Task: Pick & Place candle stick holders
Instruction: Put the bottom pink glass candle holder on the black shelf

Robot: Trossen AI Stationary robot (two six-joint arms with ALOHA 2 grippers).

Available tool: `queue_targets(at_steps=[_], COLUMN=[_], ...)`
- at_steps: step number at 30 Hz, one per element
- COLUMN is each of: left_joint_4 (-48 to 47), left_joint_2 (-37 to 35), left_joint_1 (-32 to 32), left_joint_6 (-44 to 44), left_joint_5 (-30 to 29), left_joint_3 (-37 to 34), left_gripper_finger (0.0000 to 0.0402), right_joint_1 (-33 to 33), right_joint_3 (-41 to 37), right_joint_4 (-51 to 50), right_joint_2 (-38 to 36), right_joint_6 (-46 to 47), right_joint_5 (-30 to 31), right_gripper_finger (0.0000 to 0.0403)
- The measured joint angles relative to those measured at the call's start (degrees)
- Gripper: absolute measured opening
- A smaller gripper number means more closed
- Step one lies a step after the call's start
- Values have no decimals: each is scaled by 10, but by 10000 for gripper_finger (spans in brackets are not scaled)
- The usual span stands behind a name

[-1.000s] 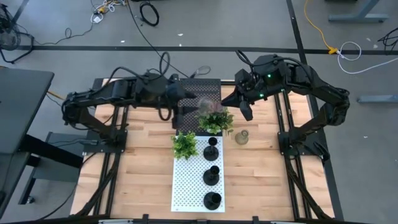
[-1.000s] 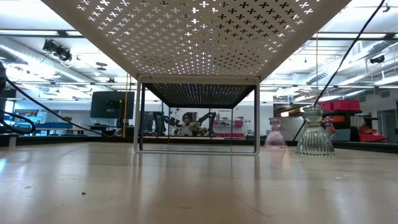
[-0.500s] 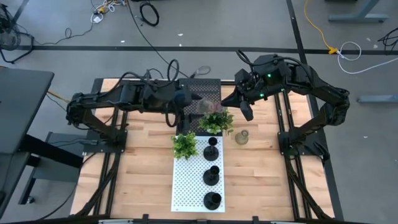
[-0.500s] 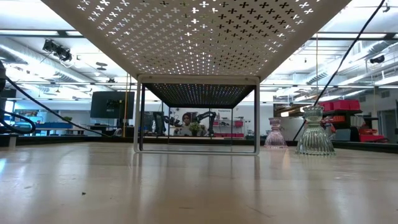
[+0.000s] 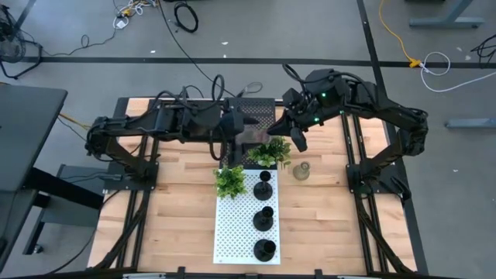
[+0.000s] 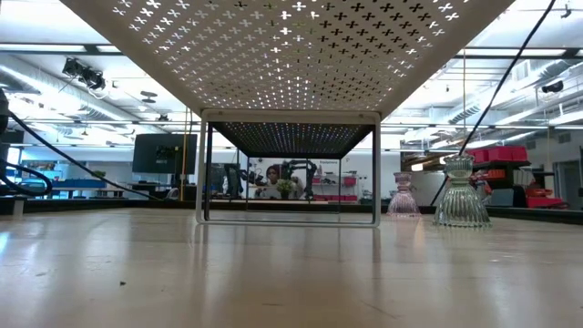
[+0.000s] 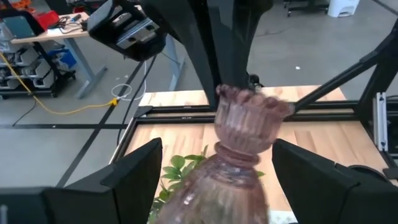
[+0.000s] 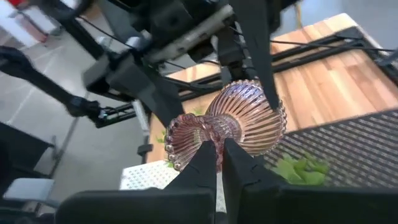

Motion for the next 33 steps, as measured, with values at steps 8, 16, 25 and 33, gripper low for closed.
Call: queue_targets(at_steps=[8, 16, 25, 33], left_joint_4=[4, 6, 27, 17], left_joint_2=[11, 32, 32, 32], left_joint_1=[1, 5, 6, 6], left_joint_6=[0, 4, 9, 11], left_joint_5=[9, 9, 13, 13], left_joint_3=[1, 0, 0, 0], left_gripper_finger=[303, 265, 167, 133], right_joint_1=[-1, -1, -2, -2], right_joint_3=[0, 0, 0, 0], right_joint_4=[18, 19, 11, 7], right_joint_2=[1, 1, 4, 5], right_joint_6=[0, 5, 2, -4], right_joint_5=[-10, -10, 2, 2], right_gripper_finger=[0, 0, 0, 1])
